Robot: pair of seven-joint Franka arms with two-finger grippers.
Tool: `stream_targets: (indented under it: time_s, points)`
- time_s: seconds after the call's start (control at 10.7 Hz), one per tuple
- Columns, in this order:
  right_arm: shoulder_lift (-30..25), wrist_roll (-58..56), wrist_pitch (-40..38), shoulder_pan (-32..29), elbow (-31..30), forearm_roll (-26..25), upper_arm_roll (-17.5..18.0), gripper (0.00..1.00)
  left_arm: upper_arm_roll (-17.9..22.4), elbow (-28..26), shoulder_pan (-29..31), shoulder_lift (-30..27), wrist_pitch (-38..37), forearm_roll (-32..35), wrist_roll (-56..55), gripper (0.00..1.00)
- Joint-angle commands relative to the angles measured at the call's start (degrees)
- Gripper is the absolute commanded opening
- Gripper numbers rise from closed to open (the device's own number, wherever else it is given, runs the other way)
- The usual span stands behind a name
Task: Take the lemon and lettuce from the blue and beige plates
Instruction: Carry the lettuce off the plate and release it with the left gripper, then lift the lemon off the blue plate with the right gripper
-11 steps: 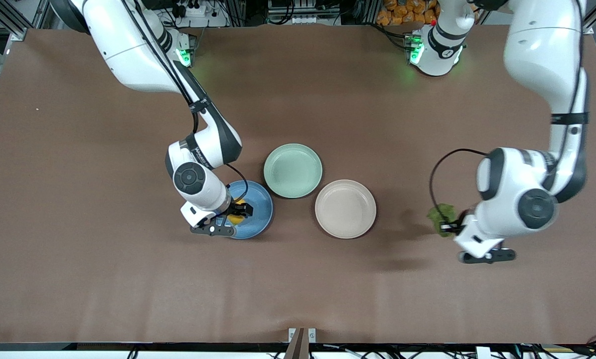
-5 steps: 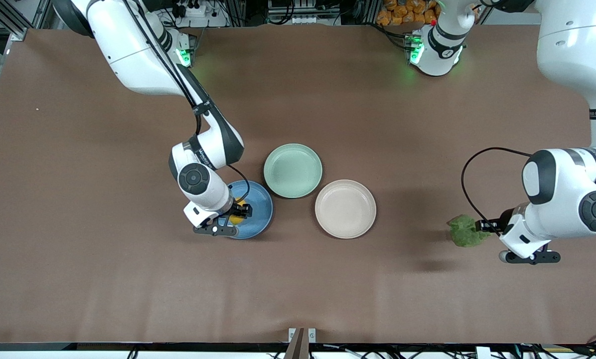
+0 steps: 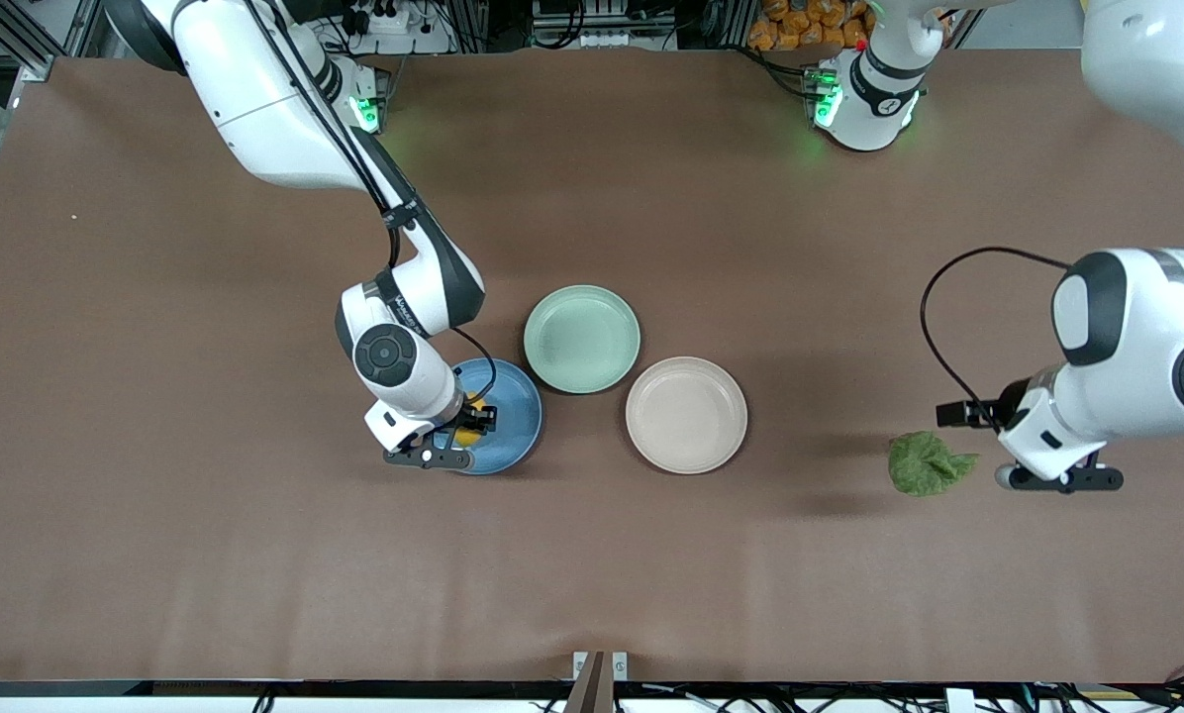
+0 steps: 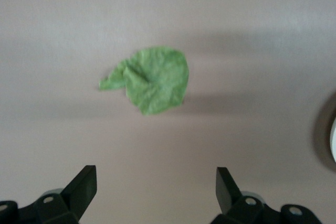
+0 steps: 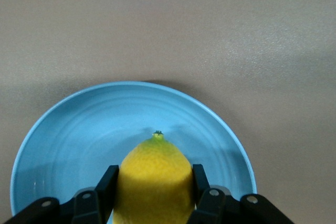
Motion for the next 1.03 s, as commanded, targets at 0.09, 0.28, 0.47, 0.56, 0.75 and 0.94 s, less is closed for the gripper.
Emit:
stream_targets:
  time_s: [0.09, 0.28, 0.47, 0.56, 0.75, 0.94]
  points:
    - [-0.67, 1.46, -4.14, 0.21, 2.11, -0.87, -0.34, 0.38, 0.64, -21.88, -1.66, -17.7, 9.51, 0.18, -4.02, 1.0]
    - [-0.76, 1.55, -10.72, -0.14, 5.71, -0.78, -0.34, 0.37, 1.18, -23.62, -1.75, -19.85, 9.9, 0.18, -4.29, 1.0]
    - [-1.54, 1.11, -14.61, -0.49, 7.13, -0.78, -0.43, 0.36, 0.83, -25.45, -0.79, -22.04, 9.81, 0.09, -4.2, 1.0]
    - [-1.9, 0.94, -15.84, -1.36, 7.66, -0.78, -0.25, 0.36, 0.74, -25.81, -0.96, -24.14, 9.81, 0.09, -4.2, 1.0]
    - [-2.95, -0.2, -20.75, -2.68, 9.67, -0.61, -0.25, 0.35, 0.74, -25.99, -0.78, -24.34, 9.55, 0.09, -4.03, 1.0]
    - [-5.23, -4.14, -25.5, -4.61, 10.12, -0.34, -0.25, 0.35, 0.82, -25.2, -0.17, -23.2, 9.72, -0.26, -4.37, 1.0]
